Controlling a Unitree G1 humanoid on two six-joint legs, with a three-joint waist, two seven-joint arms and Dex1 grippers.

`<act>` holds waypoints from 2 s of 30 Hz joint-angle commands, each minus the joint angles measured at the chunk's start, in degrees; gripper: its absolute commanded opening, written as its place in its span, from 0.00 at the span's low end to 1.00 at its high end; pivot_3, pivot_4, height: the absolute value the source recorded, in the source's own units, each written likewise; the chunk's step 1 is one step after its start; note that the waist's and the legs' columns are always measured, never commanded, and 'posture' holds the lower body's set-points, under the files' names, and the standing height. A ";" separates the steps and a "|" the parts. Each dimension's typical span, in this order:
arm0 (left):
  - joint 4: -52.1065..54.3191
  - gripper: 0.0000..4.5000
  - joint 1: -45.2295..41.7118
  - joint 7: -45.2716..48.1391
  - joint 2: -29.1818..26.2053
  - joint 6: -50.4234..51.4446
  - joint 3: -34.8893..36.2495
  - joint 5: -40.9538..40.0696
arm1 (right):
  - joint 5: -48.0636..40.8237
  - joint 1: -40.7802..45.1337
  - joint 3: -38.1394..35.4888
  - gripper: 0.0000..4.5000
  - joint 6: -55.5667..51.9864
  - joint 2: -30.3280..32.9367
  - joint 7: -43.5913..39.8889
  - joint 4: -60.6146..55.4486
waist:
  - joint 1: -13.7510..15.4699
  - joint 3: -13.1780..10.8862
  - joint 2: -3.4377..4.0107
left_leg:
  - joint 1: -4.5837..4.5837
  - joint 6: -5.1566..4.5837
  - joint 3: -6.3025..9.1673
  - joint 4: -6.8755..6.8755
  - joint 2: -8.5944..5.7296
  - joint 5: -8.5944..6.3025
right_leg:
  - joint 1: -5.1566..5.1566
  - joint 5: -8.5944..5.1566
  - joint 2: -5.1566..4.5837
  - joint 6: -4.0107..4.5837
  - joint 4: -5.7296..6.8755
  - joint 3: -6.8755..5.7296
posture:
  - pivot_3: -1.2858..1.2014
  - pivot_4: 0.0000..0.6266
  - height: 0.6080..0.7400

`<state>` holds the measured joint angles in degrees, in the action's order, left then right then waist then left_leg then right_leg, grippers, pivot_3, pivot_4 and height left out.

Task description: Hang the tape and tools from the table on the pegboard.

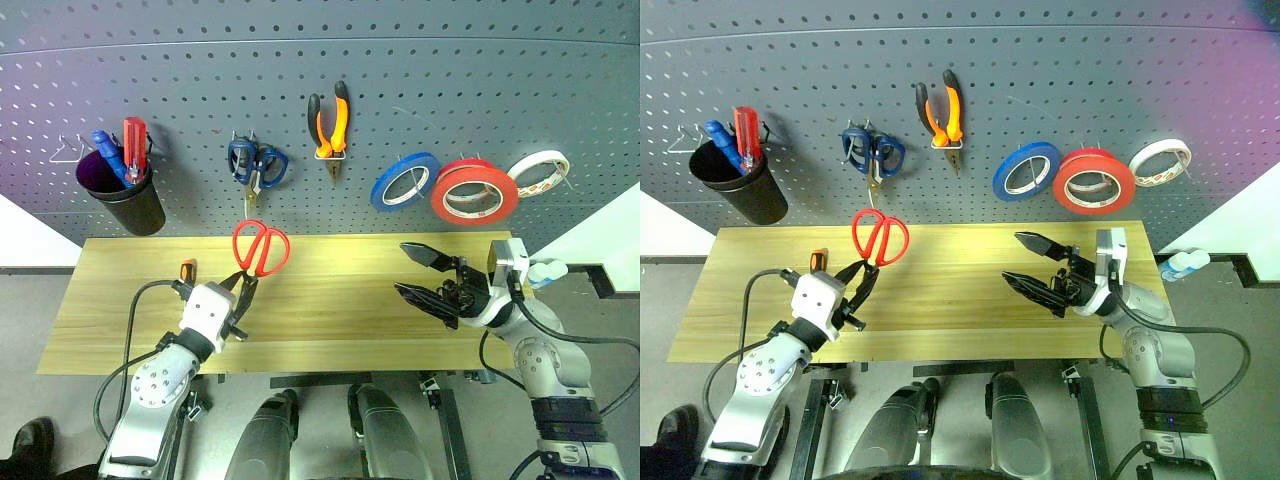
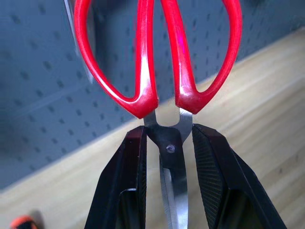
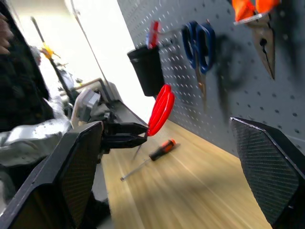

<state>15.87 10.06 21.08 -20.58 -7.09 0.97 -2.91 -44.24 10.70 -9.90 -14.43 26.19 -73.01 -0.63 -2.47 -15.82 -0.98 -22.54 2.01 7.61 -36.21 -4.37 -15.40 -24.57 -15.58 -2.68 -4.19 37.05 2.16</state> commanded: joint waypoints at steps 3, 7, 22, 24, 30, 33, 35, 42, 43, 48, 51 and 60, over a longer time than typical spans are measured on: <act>3.81 0.24 0.36 -1.26 -0.85 -6.34 1.21 3.46 | -6.79 1.05 -3.19 1.00 -3.98 0.25 -3.08 0.26 | 0.02 0.00 0.00 | 0.00 0.00 0.00 -0.01 0.00 0.00 | 0.00 0.00 0.00 0.00 0.01 0.00 | 0.49 0.42 1.00; 6.00 0.24 0.04 -1.81 -1.29 -7.39 1.77 4.39 | -6.02 1.53 -3.15 1.00 -3.18 -0.80 -3.36 1.23 | 0.01 0.01 0.00 | 0.01 0.00 -0.01 0.00 0.00 0.00 | 0.01 0.00 0.00 0.00 0.02 0.00 | 0.49 0.41 1.00; 4.17 0.24 -1.42 -5.31 -1.35 -11.10 5.73 5.62 | -7.51 4.50 -4.68 1.00 -2.78 -2.93 -7.20 6.93 | 0.31 0.07 0.02 | 0.05 0.01 -0.05 -0.09 -0.01 0.01 | 0.01 0.03 0.02 -0.02 0.14 0.00 | 0.50 0.35 1.00; 2.85 0.24 -2.82 -5.39 -1.31 -11.58 5.97 5.27 | -7.77 4.31 -4.63 1.00 -2.77 -3.58 -7.39 6.70 | 0.33 0.10 0.01 | 0.05 0.01 -0.05 -0.14 -0.01 0.02 | 0.01 0.05 0.03 -0.02 0.17 -0.01 | 0.50 0.34 1.00; -1.32 0.24 -6.90 -5.30 -1.21 -12.42 5.68 4.97 | -10.23 3.28 -5.15 1.00 -4.58 -6.16 -6.40 5.49 | 0.25 0.13 0.03 | 0.05 0.01 -0.07 -0.36 -0.01 0.02 | 0.06 0.12 0.05 -0.05 0.27 -0.01 | 0.50 0.33 1.00; -3.05 0.24 -9.92 -5.17 -1.28 -12.42 5.24 5.05 | -10.19 2.48 -5.11 1.00 -4.45 -7.44 -5.49 4.93 | 0.27 0.18 0.03 | 0.04 0.00 -0.07 -0.56 -0.01 0.01 | 0.09 0.15 0.07 -0.05 0.38 -0.01 | 0.49 0.32 1.00; -3.67 0.24 -11.70 -5.13 -1.23 -11.72 5.16 4.85 | -9.82 2.05 -4.93 1.00 -4.20 -7.95 -5.18 4.42 | 0.26 0.23 0.04 | 0.04 -0.01 -0.07 -0.67 -0.01 0.01 | 0.12 0.16 0.08 -0.06 0.44 -0.01 | 0.49 0.32 1.00; -3.25 0.24 -15.20 -4.45 -0.70 -8.37 3.37 4.70 | -8.55 1.46 -4.61 1.00 -2.95 -8.34 -4.44 3.32 | -0.02 0.35 0.03 | 0.04 -0.02 -0.10 -0.81 -0.01 -0.01 | 0.15 0.21 0.10 -0.11 0.50 0.00 | 0.49 0.32 1.00; -3.30 0.24 -15.59 -4.37 -0.57 -7.68 3.08 4.62 | -8.39 1.40 -4.50 1.00 -2.88 -8.26 -4.49 3.20 | -0.02 0.37 0.04 | 0.04 -0.02 -0.10 -0.81 -0.01 0.00 | 0.15 0.21 0.10 -0.11 0.51 0.00 | 0.49 0.32 1.00; -4.23 0.24 -17.32 -4.67 -0.21 -4.10 2.57 5.08 | -8.45 0.69 -4.55 1.00 -2.76 -8.50 -3.86 1.96 | -0.01 0.39 0.03 | 0.04 -0.02 -0.10 -0.86 -0.01 0.00 | 0.14 0.21 0.11 -0.11 0.56 0.00 | 0.48 0.32 1.00; -5.22 0.24 -18.17 -4.89 -0.12 -2.72 2.30 5.64 | -8.35 0.16 -4.15 1.00 -2.95 -8.57 -3.55 0.99 | -0.02 0.40 0.03 | 0.04 -0.02 -0.11 -0.90 -0.01 0.00 | 0.14 0.21 0.11 -0.11 0.60 0.00 | 0.48 0.33 1.00; -13.13 0.24 -24.36 -7.36 1.46 -0.38 0.97 8.41 | -7.68 -0.35 -3.61 1.00 -2.60 -8.96 -2.69 0.06 | -0.04 0.40 0.02 | 0.06 -0.02 -0.14 -1.02 -0.02 0.00 | 0.13 0.21 0.12 -0.11 0.78 0.01 | 0.48 0.35 1.00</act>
<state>2.56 -13.85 14.52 -19.13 -7.01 1.77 4.74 -51.91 10.74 -13.29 -17.96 17.38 -75.69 2.28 -2.51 -15.42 -0.95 -22.47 1.99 7.47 -37.25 -4.39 -15.40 -24.44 -15.37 -2.56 -4.30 37.85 2.18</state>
